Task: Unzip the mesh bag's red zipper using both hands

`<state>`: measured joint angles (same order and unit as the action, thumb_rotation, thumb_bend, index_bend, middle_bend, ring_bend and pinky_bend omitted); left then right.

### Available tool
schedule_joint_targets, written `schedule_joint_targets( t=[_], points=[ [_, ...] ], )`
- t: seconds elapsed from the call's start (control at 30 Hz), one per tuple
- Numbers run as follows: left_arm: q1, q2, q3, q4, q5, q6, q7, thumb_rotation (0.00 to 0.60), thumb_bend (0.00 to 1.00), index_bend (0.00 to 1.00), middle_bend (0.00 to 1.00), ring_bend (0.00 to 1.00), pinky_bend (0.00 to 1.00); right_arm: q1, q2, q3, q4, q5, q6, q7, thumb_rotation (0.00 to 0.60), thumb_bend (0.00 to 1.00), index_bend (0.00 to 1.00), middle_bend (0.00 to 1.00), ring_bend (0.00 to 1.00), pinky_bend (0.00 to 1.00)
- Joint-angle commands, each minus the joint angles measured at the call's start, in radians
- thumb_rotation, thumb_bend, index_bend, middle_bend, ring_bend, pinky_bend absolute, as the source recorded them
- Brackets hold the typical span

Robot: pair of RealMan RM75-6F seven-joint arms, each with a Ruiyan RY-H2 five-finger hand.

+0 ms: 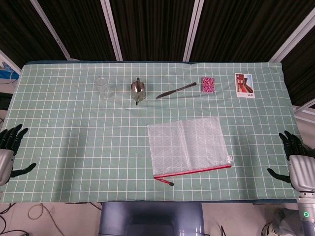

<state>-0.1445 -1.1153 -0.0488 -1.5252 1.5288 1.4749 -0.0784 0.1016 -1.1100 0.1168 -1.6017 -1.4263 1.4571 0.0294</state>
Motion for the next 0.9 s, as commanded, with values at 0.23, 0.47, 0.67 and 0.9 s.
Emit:
schedule_joint_targets(
  t=[0.23, 0.47, 0.67, 0.9],
  points=[
    [0.001, 0.001, 0.001, 0.000, 0.002, 0.001, 0.000, 0.600, 0.00, 0.00, 0.00, 0.00, 0.00, 0.000, -0.001, -0.001, 0.002, -0.002, 0.002, -0.001, 0.600, 0.01, 0.00, 0.00, 0.00, 0.22],
    [0.000, -0.001, 0.001, 0.001, 0.000, -0.001, 0.000, 0.600, 0.00, 0.00, 0.00, 0.00, 0.00, 0.001, -0.002, -0.002, 0.000, -0.012, 0.004, 0.001, 0.600, 0.01, 0.00, 0.00, 0.00, 0.22],
    [-0.007, -0.008, -0.001, -0.001, -0.005, -0.012, 0.016, 0.600, 0.00, 0.00, 0.00, 0.00, 0.00, 0.011, 0.005, 0.004, -0.016, -0.071, 0.040, 0.013, 0.600, 0.03, 0.00, 0.01, 0.01, 0.23],
    [-0.011, -0.011, -0.006, -0.004, -0.024, -0.028, 0.031, 0.600, 0.00, 0.00, 0.00, 0.00, 0.00, 0.059, 0.023, 0.032, -0.095, -0.127, 0.037, 0.025, 0.600, 0.08, 0.04, 0.41, 0.39, 0.45]
  ],
)
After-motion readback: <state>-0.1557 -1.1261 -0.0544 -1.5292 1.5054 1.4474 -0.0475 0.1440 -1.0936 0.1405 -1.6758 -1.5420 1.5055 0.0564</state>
